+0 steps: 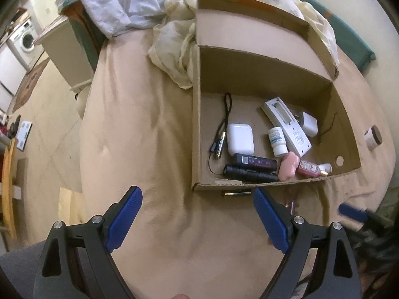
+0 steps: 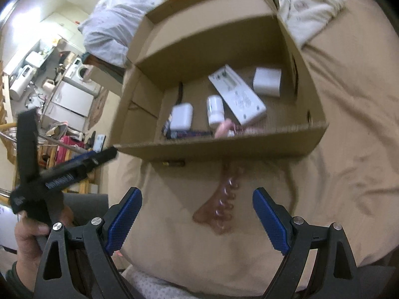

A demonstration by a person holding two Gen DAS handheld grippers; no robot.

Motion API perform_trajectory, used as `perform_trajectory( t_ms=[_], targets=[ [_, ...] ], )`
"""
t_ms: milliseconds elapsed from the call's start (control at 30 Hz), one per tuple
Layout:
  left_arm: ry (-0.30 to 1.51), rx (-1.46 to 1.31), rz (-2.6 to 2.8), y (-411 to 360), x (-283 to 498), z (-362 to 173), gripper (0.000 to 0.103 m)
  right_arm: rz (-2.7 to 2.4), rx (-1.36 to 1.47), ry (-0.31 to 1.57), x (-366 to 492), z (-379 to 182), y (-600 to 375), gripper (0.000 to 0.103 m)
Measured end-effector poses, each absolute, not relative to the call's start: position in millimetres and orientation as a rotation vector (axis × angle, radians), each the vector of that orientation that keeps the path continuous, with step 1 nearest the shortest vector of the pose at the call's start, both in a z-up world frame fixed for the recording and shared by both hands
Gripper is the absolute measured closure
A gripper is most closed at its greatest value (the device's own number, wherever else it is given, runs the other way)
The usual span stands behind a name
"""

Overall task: Organize rigid objects
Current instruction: 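Grasp the pink translucent comb on the bed with the right tool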

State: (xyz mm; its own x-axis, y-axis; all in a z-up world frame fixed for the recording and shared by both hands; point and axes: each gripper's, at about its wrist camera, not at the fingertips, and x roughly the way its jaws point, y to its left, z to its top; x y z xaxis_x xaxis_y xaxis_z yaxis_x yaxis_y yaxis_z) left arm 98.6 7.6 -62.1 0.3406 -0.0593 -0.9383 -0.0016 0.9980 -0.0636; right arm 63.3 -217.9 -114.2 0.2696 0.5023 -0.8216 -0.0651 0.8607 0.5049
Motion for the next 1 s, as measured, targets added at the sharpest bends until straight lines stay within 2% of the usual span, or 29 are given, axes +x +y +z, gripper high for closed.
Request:
perform_trajectory(
  t_ms=[267,600,667,700,733,800,1000],
  targets=[
    [1.228,-0.099,-0.053,9.0,99.7,-58.5,0.014,0.304,0.281,1.453,66.3,-167.0,-190.6,0.007],
    [1.189,-0.141,0.053,29.3,103.7,-52.4,0.013,0.161,-0.074,1.441,72.0,-202.8,-131.9,0.008],
    [1.199,-0.153,0.047,31.3,103.3,-53.4,0.014,0.153,-0.089,1.416,69.7,-203.4,-129.9,0.012],
    [1.202,-0.160,0.043,31.7,103.1,-53.6,0.014,0.160,-0.095,1.405,68.0,-202.5,-129.6,0.022],
    [1.203,-0.164,0.039,31.7,102.8,-53.1,0.013,0.171,-0.106,1.394,66.3,-200.3,-128.8,0.038],
    [1.200,-0.168,0.034,31.2,102.5,-51.6,0.013,0.176,-0.132,1.375,63.8,-192.6,-129.6,0.063],
    [1.197,-0.177,0.036,32.1,102.7,-49.2,0.014,0.238,-0.011,1.411,68.3,-180.6,-162.3,0.070]
  ],
)
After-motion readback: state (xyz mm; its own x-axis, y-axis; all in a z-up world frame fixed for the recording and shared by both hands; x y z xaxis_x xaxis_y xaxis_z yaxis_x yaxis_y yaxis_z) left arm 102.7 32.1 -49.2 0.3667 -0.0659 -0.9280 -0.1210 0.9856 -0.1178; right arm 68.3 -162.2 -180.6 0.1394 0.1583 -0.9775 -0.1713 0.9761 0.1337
